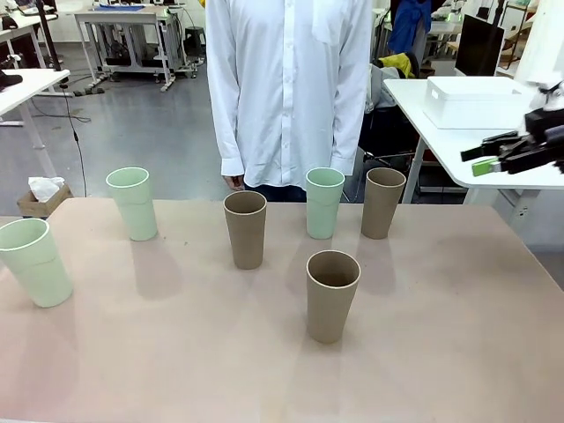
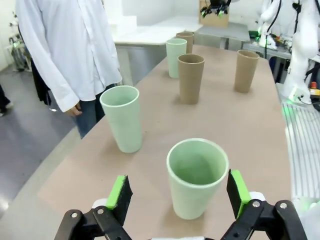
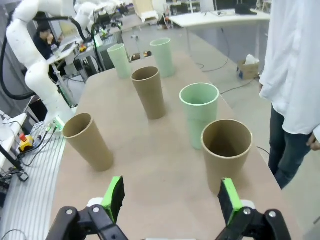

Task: Stack the cups and store them in the basket.
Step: Pick up two Reusable plastic cups , one in each hand.

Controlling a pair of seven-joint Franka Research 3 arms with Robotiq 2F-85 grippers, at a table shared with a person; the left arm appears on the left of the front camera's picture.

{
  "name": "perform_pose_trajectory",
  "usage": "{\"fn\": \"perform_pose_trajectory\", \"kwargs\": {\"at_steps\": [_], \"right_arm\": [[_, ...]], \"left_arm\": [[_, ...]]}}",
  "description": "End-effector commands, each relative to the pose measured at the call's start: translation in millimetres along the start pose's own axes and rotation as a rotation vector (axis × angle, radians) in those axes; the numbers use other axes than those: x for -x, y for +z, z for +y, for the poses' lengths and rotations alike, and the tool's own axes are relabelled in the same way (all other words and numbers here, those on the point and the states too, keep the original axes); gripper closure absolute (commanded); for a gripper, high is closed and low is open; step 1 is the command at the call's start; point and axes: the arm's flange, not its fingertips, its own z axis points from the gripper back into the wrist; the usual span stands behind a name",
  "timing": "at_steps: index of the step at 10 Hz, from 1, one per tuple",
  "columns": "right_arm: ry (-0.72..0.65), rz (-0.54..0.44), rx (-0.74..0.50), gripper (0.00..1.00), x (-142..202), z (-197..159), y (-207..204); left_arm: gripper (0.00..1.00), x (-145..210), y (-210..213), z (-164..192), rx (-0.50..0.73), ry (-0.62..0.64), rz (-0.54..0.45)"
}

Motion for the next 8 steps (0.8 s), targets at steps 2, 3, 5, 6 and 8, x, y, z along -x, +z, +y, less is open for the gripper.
{"fn": "perform_pose_trajectory", "kwargs": {"at_steps": [2, 3, 5, 6, 8], "right_arm": [[0.052, -0.020, 0.032, 0.00, 23, -37, -24], [0.057, -0.020, 0.021, 0.00, 31, -40, -31], [0.011, -0.015, 0.004, 0.00, 21, -26, -21], [0.011, -0.015, 0.004, 0.00, 21, -26, -21], [0.011, -0.015, 0.004, 0.00, 21, -26, -21]], "left_arm": [[0.00, 47, 1, 34, 0.050, 0.023, -0.080], [0.00, 49, -1, 35, 0.025, 0.044, -0.109], [0.00, 47, -3, 18, 0.022, 0.018, -0.050], [0.00, 47, -3, 18, 0.022, 0.018, -0.050], [0.00, 47, -3, 18, 0.022, 0.018, -0.050]]}}
